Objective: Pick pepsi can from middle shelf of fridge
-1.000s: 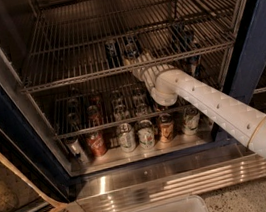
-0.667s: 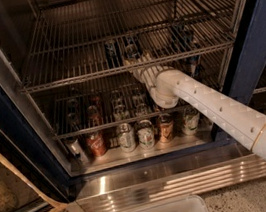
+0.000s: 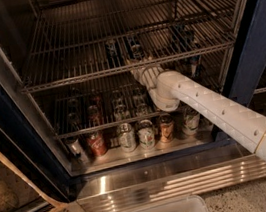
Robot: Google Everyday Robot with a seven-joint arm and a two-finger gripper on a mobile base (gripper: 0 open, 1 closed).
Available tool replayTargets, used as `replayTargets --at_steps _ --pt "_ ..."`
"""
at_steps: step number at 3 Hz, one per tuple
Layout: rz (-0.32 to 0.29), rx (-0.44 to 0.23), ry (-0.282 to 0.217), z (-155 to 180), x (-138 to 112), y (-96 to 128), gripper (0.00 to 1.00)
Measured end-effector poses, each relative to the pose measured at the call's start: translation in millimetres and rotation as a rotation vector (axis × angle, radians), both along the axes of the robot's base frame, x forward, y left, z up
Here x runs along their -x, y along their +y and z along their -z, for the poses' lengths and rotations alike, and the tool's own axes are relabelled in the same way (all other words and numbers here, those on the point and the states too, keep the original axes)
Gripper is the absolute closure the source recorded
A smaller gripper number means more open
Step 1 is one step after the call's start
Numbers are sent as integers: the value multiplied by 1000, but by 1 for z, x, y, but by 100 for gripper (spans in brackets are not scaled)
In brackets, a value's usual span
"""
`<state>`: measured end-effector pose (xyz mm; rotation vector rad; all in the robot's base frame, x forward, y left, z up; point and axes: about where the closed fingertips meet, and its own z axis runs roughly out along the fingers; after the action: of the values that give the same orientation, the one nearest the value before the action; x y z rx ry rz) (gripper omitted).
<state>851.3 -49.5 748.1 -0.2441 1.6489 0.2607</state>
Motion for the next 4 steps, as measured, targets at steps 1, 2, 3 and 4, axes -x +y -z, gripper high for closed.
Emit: replayTargets --at_steps 1,2,3,4 --pt "0 0 0 -4 0 0 100" --pt "10 -11 10 -6 4 -4 100" --pt "10 -11 10 -6 4 -4 100" --pt "-1 -10 19 -15 11 -4 100"
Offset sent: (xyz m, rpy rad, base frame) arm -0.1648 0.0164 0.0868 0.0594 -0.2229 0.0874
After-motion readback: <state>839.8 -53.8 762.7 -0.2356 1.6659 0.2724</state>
